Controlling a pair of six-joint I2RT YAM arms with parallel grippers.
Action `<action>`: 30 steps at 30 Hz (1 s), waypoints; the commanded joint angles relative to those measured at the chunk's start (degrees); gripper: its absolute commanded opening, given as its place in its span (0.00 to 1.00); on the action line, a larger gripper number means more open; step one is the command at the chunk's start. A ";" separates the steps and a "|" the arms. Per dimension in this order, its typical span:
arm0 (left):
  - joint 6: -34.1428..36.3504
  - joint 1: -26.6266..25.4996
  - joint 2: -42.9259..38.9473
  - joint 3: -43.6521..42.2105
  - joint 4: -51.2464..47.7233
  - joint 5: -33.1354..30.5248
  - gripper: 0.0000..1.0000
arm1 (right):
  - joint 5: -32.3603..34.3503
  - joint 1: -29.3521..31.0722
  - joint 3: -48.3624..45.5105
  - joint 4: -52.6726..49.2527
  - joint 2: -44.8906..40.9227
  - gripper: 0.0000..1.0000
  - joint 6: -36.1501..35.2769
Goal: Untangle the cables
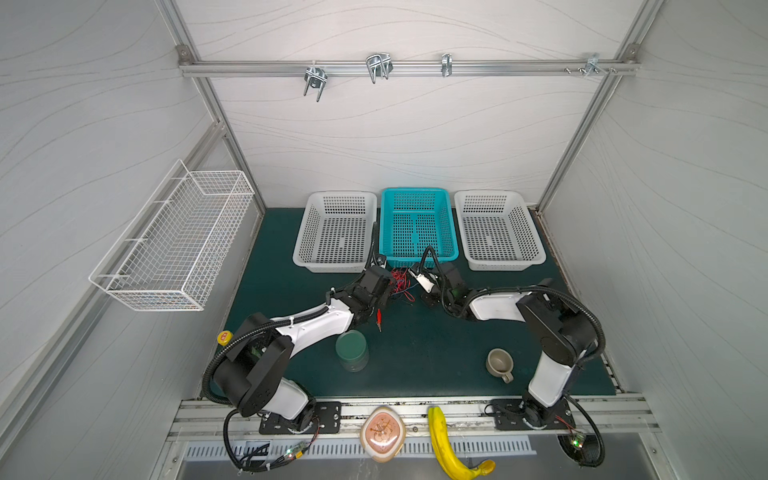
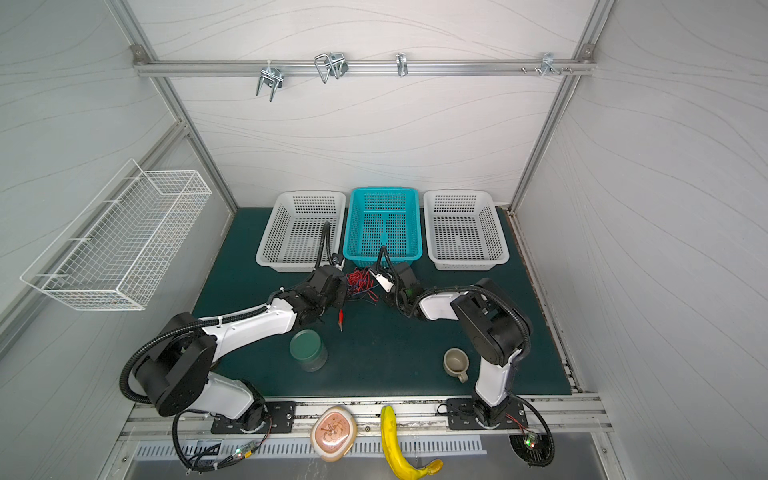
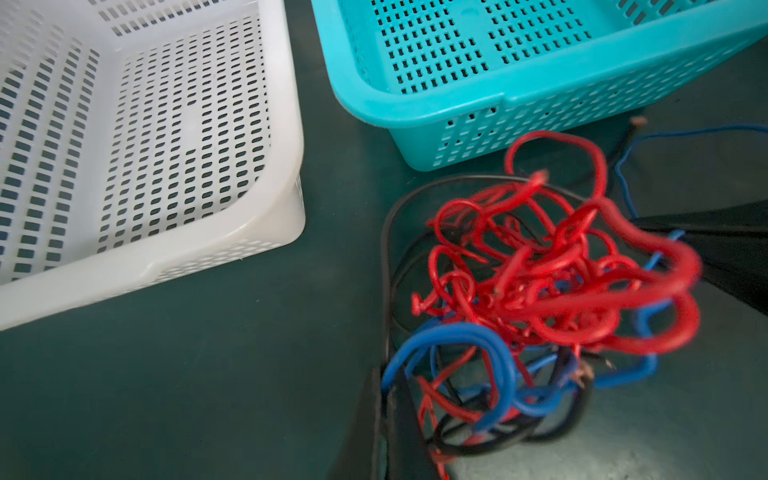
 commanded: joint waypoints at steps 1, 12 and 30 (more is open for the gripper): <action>-0.74 -0.08 1.04 2.68 0.29 -1.52 0.00 | 0.22 0.51 -2.12 -1.99 -4.10 0.00 0.13; -3.11 -0.04 2.83 4.18 -3.74 -9.39 0.00 | -1.23 0.53 -9.53 -10.09 -22.33 0.00 6.10; -4.31 0.67 0.15 0.89 -1.03 -5.27 0.00 | 8.32 -7.92 -11.25 -19.63 -52.92 0.00 21.88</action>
